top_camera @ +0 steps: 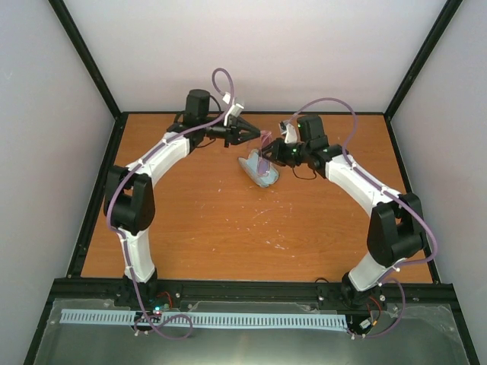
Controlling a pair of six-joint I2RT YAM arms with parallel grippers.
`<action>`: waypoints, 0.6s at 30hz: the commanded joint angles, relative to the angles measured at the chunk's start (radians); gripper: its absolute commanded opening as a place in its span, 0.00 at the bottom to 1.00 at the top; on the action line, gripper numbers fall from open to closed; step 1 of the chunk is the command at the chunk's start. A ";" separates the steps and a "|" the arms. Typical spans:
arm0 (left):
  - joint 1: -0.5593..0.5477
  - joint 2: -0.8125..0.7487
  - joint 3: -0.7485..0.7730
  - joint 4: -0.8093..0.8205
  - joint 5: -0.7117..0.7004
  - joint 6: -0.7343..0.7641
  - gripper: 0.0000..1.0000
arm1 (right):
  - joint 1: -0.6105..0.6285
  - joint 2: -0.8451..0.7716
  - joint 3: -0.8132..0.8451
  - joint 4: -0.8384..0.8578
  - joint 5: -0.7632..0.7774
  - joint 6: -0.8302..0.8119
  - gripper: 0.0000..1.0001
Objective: Organize the sunglasses
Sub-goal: Fold the sunglasses.
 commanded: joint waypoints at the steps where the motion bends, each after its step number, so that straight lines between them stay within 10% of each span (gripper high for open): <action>1: -0.016 -0.023 -0.033 -0.078 0.038 0.069 0.15 | 0.005 0.009 0.061 0.048 -0.018 0.002 0.05; 18: 0.084 -0.082 -0.093 -0.003 -0.089 0.022 0.27 | -0.082 -0.035 -0.024 -0.024 0.122 -0.032 0.03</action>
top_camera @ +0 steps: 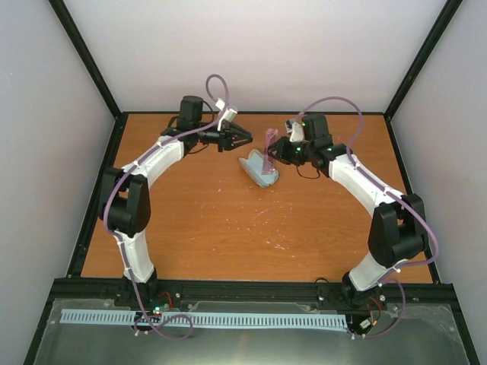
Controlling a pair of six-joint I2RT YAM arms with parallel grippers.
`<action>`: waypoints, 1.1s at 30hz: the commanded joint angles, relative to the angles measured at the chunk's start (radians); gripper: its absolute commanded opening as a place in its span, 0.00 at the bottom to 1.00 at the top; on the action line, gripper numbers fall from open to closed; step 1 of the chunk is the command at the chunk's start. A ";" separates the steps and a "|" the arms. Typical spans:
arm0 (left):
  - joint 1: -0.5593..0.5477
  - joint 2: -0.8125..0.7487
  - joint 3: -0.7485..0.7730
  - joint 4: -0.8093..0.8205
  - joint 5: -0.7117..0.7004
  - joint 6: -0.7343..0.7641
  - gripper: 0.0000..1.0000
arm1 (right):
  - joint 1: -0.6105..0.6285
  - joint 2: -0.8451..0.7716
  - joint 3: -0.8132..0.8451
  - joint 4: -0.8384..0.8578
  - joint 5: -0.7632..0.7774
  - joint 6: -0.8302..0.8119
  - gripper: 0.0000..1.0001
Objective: Organize the sunglasses
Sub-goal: Fold the sunglasses, then move the sunglasses case at the center of the board.
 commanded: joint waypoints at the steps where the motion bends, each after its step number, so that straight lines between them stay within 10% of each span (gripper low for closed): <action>1: 0.079 -0.052 0.015 0.004 -0.072 0.018 0.23 | -0.084 -0.027 -0.064 0.002 0.102 -0.027 0.03; 17: 0.101 0.102 -0.032 -0.466 -0.528 0.357 0.05 | -0.190 0.343 0.213 -0.027 0.034 -0.169 0.03; 33: 0.066 0.430 0.403 -0.652 -0.514 0.316 0.07 | -0.188 0.325 0.190 -0.084 0.061 -0.250 0.03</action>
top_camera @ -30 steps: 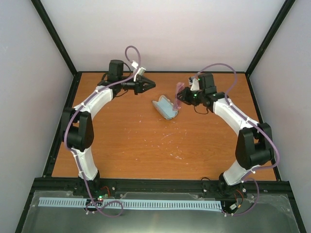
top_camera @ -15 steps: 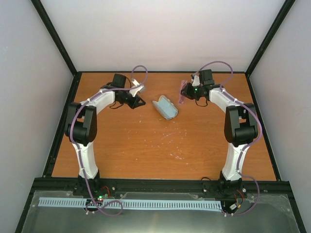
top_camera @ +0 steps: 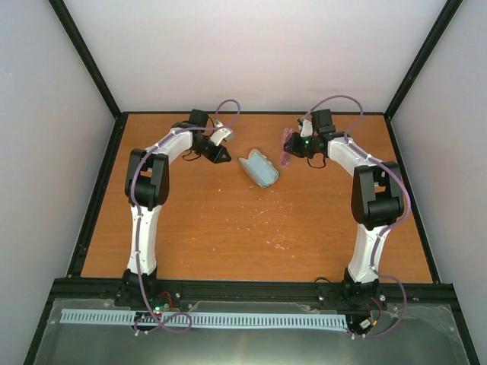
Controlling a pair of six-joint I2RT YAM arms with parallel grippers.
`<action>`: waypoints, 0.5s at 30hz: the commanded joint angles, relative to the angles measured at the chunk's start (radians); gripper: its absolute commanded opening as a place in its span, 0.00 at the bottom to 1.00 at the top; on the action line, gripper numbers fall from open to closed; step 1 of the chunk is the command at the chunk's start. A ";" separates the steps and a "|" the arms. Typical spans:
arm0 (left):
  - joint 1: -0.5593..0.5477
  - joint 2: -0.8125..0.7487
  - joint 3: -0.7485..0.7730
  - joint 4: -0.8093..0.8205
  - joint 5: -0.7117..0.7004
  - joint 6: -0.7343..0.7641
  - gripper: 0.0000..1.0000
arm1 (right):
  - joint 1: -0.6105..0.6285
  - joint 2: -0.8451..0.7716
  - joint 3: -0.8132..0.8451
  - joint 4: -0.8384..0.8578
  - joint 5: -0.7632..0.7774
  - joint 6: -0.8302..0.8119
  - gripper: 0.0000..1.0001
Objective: Organize the sunglasses
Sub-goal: Move the sunglasses case at the center of the board.
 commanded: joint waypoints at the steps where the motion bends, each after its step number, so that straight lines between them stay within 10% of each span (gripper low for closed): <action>1: -0.033 0.056 0.131 -0.074 0.040 -0.008 0.07 | 0.001 -0.036 0.002 -0.023 -0.003 -0.051 0.03; 15: -0.045 -0.022 -0.015 0.052 -0.016 -0.042 0.17 | 0.003 -0.059 -0.009 -0.049 0.003 -0.084 0.03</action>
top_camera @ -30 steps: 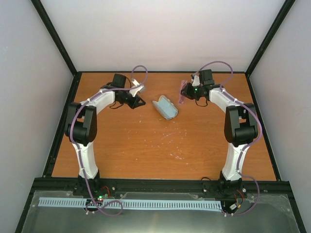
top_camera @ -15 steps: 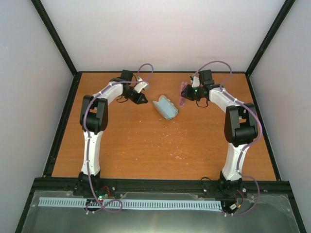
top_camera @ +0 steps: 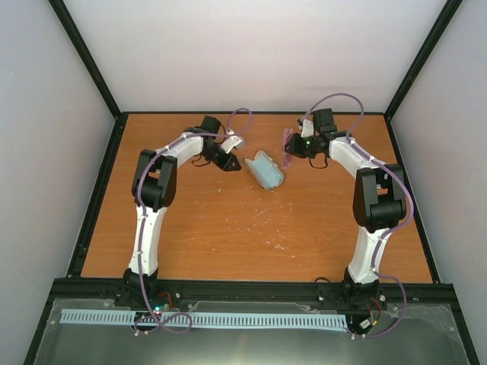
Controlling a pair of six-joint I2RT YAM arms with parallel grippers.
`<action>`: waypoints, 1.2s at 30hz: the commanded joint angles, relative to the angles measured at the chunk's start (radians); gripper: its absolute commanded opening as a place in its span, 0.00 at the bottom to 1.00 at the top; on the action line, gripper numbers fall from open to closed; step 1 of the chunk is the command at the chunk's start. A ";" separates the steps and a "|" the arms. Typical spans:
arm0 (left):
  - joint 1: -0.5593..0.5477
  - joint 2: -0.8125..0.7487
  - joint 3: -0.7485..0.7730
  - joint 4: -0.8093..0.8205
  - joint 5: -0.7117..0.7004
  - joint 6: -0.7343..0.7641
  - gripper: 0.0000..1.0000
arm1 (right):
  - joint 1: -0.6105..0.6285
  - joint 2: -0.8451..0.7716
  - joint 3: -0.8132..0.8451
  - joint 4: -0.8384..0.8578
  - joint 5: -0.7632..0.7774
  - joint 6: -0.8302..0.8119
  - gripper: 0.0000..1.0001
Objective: Organize the sunglasses
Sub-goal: Move the sunglasses case at the center of the board.
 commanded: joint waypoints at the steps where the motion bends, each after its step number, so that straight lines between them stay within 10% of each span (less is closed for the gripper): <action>1: 0.035 -0.088 -0.091 0.093 -0.043 -0.044 0.20 | 0.003 -0.020 -0.004 0.011 -0.012 -0.009 0.03; 15: -0.011 0.010 0.058 0.016 0.095 -0.120 0.14 | 0.028 -0.007 0.048 -0.096 0.010 -0.147 0.03; 36: -0.007 -0.097 -0.139 0.161 0.007 -0.166 0.26 | 0.163 0.176 0.309 -0.355 0.083 -0.375 0.03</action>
